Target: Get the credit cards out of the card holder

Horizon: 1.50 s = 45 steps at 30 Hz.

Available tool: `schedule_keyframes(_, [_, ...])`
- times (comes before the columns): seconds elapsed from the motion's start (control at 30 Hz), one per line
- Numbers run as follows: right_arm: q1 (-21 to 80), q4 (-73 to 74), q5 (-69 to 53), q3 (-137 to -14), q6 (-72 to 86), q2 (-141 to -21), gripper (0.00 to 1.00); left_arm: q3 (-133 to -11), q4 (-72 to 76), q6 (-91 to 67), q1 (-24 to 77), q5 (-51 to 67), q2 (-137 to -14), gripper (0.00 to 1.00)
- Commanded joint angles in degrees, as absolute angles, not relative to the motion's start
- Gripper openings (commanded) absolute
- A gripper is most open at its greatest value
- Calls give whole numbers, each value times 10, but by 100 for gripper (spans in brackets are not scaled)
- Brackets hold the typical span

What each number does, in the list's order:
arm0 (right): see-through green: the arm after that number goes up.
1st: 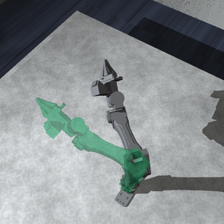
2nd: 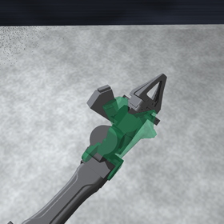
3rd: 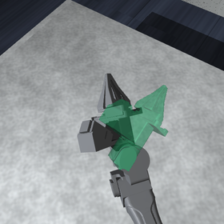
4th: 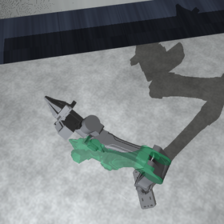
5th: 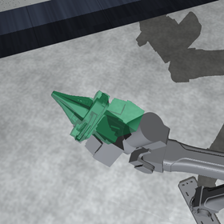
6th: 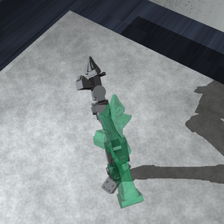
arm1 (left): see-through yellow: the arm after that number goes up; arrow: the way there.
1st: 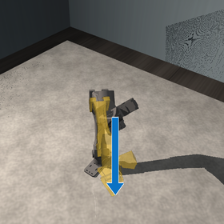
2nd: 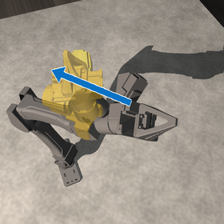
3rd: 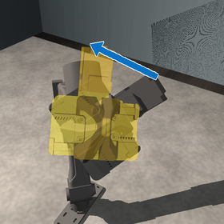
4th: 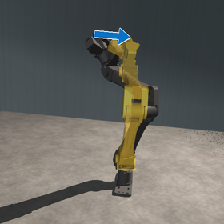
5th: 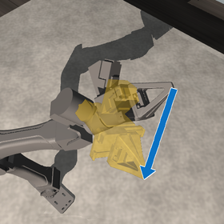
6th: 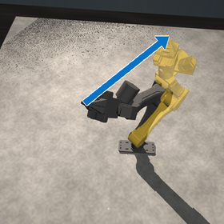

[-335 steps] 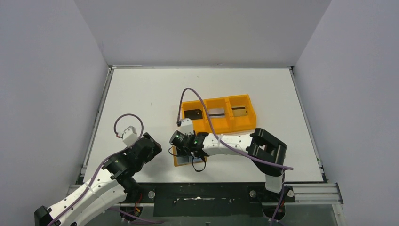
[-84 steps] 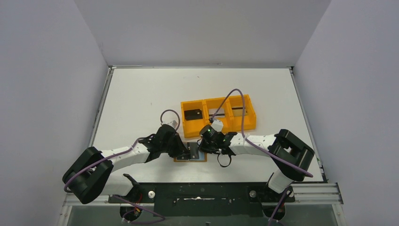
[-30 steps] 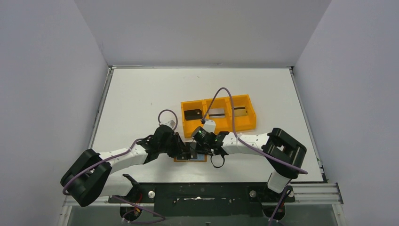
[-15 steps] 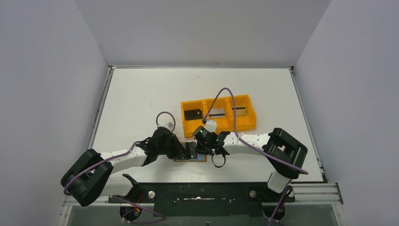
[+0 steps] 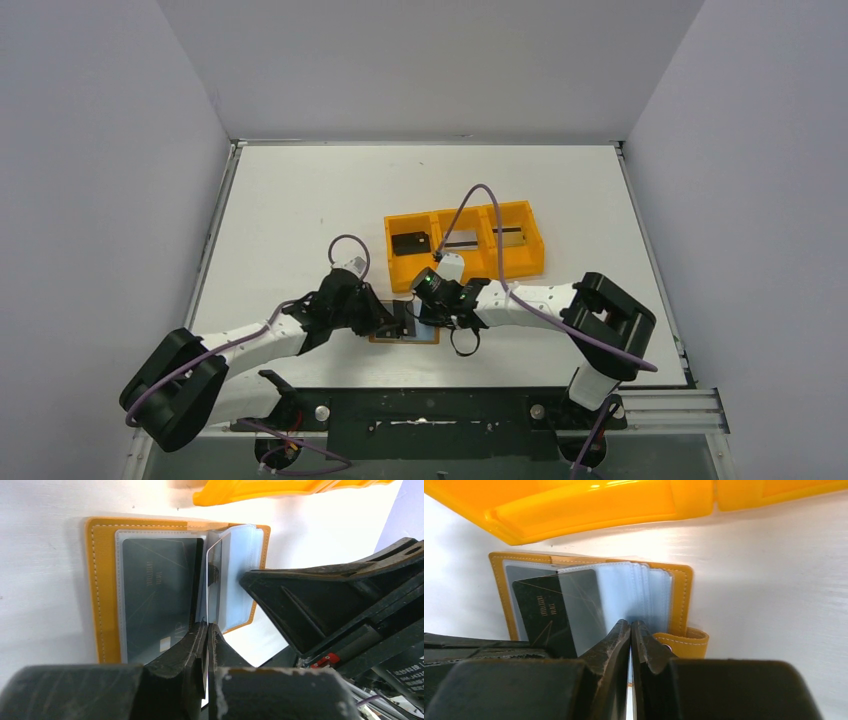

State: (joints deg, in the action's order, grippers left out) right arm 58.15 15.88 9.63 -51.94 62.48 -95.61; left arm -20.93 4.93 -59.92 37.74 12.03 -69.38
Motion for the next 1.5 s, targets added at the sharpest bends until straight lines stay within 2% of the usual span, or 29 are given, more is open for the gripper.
schedule_keyframes(0.0, [579, 218, 150, -516, 615, -932, 6, -222, 19, -565, 370, 89, -686, 0])
schedule_keyframes(0.57, [601, 213, 177, -533, 600, -902, 6, -243, -36, -534, 359, 84, -657, 0])
schedule_keyframes(0.8, [601, 206, 176, -537, 591, -888, 6, -247, -21, -530, 349, 123, -650, 0])
schedule_keyframes(1.0, [601, 159, 135, -536, 559, -884, 7, -265, -53, -509, 348, 127, -657, 0])
schedule_keyframes(1.07, [597, 133, 99, -538, 546, -896, 16, -259, -49, -508, 347, 132, -662, 0])
schedule_keyframes(1.1, [591, 129, 78, -544, 544, -909, 16, -256, -44, -508, 347, 138, -666, 0])
schedule_keyframes(1.27, [588, 129, 59, -566, 536, -957, 14, -250, -21, -515, 347, 162, -682, 0])
schedule_keyframes(1.47, [587, 295, 138, -618, 576, -1019, 12, -272, -71, -493, 345, 135, -666, 0])
